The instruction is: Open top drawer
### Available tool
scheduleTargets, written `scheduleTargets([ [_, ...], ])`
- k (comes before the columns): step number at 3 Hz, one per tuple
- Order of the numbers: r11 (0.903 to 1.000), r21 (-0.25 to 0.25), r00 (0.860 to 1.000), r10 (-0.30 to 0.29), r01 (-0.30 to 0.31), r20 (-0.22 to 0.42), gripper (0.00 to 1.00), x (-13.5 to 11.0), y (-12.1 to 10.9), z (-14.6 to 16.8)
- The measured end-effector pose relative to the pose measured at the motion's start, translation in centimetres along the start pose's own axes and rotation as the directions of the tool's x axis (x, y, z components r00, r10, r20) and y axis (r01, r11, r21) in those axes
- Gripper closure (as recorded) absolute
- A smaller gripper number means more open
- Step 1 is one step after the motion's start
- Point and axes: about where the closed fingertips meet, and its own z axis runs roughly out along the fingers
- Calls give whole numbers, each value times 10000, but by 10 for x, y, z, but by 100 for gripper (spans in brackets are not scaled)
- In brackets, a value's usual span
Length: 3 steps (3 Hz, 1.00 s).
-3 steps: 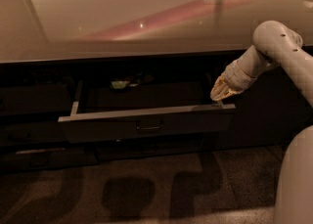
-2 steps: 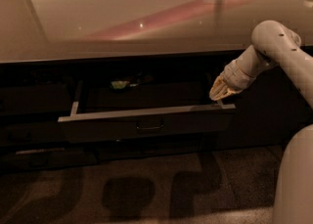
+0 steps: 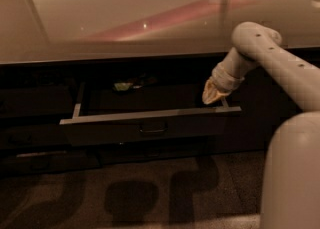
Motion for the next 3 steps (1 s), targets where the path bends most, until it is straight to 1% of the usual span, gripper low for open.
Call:
scheduleTargets([
  [1,9953,-762,9978,-621,602,-222,100,-28,-19,26],
  [2,9953,-762,9978,-622,604,-220,100,-28,-19,26],
  [3,9967,-372,9972,-725,718,-183,100,-24,3,30],
])
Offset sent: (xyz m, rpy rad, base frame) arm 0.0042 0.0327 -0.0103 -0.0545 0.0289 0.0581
